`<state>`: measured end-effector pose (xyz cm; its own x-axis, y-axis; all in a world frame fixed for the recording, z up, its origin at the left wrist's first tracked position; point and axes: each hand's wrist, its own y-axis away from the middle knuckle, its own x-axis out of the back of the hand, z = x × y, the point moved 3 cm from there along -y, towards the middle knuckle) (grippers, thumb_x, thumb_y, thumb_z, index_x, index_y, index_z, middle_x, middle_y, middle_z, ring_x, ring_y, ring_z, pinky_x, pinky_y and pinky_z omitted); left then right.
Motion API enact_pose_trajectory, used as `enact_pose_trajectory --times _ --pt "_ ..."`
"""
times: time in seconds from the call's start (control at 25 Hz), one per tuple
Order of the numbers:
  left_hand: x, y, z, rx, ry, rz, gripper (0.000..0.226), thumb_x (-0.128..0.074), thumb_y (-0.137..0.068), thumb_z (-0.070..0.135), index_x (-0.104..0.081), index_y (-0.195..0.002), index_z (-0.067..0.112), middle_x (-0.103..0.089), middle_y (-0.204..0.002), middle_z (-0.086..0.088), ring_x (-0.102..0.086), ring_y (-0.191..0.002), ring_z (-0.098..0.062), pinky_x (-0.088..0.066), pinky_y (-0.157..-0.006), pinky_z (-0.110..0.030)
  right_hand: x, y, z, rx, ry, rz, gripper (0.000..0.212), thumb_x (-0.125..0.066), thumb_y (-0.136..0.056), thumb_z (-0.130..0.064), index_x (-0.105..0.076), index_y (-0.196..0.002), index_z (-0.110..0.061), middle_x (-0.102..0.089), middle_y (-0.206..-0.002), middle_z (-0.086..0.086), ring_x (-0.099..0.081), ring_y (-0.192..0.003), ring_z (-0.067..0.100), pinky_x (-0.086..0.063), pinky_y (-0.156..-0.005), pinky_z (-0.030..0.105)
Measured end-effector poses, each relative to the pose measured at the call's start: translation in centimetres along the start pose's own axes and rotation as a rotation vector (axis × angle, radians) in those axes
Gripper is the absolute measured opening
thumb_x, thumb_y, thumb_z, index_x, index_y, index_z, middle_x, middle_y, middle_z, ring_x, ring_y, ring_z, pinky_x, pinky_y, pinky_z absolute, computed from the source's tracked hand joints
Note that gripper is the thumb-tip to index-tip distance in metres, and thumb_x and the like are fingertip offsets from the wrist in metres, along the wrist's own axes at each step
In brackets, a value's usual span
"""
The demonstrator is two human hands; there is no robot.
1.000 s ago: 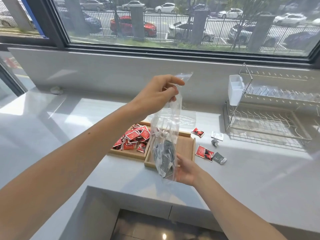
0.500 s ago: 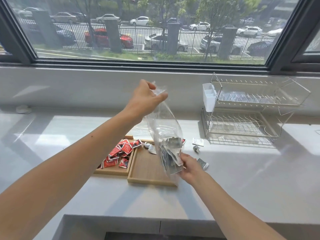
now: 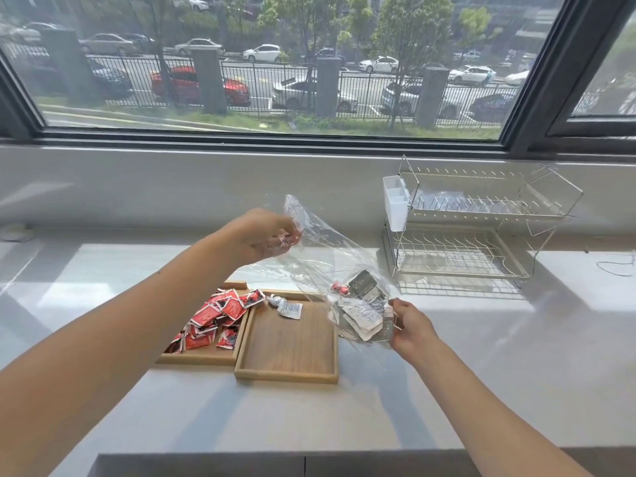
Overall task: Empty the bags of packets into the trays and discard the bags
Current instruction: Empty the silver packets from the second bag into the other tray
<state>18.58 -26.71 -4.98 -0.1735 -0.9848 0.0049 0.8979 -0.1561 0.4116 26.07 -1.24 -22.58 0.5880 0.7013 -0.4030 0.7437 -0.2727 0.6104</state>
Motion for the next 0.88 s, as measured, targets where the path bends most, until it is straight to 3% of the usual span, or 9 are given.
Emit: enact_pose_trajectory --times 0.16,0.32,0.52,0.76,0.88 --pt "-0.9 -0.6 -0.4 -0.032 -0.095 -0.002 0.016 -0.062 -0.089 0.013 -0.063 -0.103 0.006 -0.056 -0.073 -0.005 -0.055 -0.053 -0.012 -0.045 -0.047 -0.020 0.4 -0.1 -0.9 0.047 0.056 -0.014 0.018 -0.046 -0.103 -0.008 -0.054 -0.087 -0.008 -0.058 -0.085 0.013 -0.058 -0.073 0.025 -0.055 -0.058 0.038" --pt "-1.7 -1.3 -1.1 -0.084 -0.191 0.042 0.036 -0.062 -0.093 0.040 -0.064 -0.108 0.007 -0.049 -0.071 -0.002 -0.049 -0.056 -0.013 -0.043 -0.048 -0.022 0.8 -0.2 -1.3 0.078 0.072 -0.019 0.017 -0.046 -0.103 -0.009 -0.055 -0.089 -0.007 -0.060 -0.085 0.012 -0.059 -0.073 0.025 -0.054 -0.063 0.040" --pt "-1.6 -2.0 -0.7 -0.194 -0.098 0.167 0.007 -0.052 -0.099 0.014 -0.056 -0.098 0.008 -0.058 -0.068 -0.005 -0.057 -0.039 -0.007 -0.045 -0.044 -0.017 2.0 -0.4 -2.6 0.163 0.100 -0.017 0.018 -0.048 -0.102 -0.011 -0.058 -0.088 -0.008 -0.062 -0.085 0.010 -0.054 -0.070 0.026 -0.047 -0.067 0.038" --pt "-1.6 -2.6 -1.1 -0.258 -0.140 0.141 0.019 -0.054 -0.100 0.019 -0.059 -0.107 0.001 -0.067 -0.091 -0.012 -0.067 -0.069 -0.015 -0.057 -0.055 -0.020 2.3 -0.9 -4.3 0.208 0.145 -0.005 0.019 -0.047 -0.103 -0.011 -0.058 -0.088 -0.010 -0.067 -0.081 0.004 -0.057 -0.066 0.022 -0.048 -0.059 0.033" --pt "-1.3 -3.1 -1.4 -0.243 -0.148 0.145 0.023 -0.053 -0.100 0.019 -0.060 -0.110 -0.001 -0.067 -0.092 -0.010 -0.069 -0.070 -0.014 -0.056 -0.052 -0.019 2.6 -1.3 -4.7 0.206 0.183 0.009 0.019 -0.047 -0.103 -0.010 -0.058 -0.088 -0.010 -0.063 -0.078 0.005 -0.057 -0.065 0.021 -0.047 -0.057 0.032"
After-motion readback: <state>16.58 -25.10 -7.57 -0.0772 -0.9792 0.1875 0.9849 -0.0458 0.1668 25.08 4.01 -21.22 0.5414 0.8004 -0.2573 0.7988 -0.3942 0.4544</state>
